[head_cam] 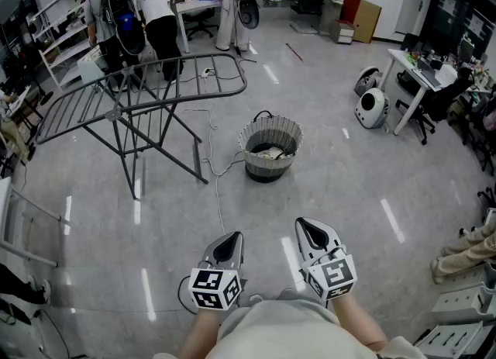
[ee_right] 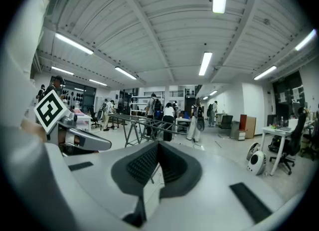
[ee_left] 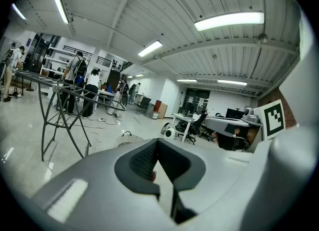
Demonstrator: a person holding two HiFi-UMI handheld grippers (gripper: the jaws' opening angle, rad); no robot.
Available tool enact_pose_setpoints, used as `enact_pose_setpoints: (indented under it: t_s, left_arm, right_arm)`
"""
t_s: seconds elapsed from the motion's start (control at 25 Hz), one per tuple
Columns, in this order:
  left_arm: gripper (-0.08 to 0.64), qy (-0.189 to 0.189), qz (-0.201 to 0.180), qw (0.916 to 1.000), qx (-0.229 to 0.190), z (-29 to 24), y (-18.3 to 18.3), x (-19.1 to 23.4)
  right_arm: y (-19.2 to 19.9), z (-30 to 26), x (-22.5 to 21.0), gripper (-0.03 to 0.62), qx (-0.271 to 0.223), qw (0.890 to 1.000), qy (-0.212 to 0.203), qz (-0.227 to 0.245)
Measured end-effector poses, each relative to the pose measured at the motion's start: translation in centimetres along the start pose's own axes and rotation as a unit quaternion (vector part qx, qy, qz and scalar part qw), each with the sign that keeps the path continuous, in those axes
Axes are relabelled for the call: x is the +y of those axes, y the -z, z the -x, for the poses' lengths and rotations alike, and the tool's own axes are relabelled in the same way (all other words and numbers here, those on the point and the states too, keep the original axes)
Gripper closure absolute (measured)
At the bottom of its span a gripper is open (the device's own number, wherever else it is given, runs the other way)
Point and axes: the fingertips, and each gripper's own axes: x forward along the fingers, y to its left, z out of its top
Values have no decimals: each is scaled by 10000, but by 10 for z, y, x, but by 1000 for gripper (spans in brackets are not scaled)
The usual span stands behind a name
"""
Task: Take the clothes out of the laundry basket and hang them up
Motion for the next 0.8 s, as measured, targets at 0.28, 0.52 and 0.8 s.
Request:
enact_pose_setpoints:
  t_s: [0.28,0.52,0.8]
  left_arm:
    - [549,156,-145,9996,159,28,14,-23]
    - [549,251,-149,9994,166,42,16,-30]
    - [549,384,-484,9981,33,50,8,-23]
  right_arm:
    - [8,34,25,592,-1,9996,-11,-285]
    - [9,46,33,595,30,9994,19,-338]
    - [8,46,49,597,65,9990,-101,-436]
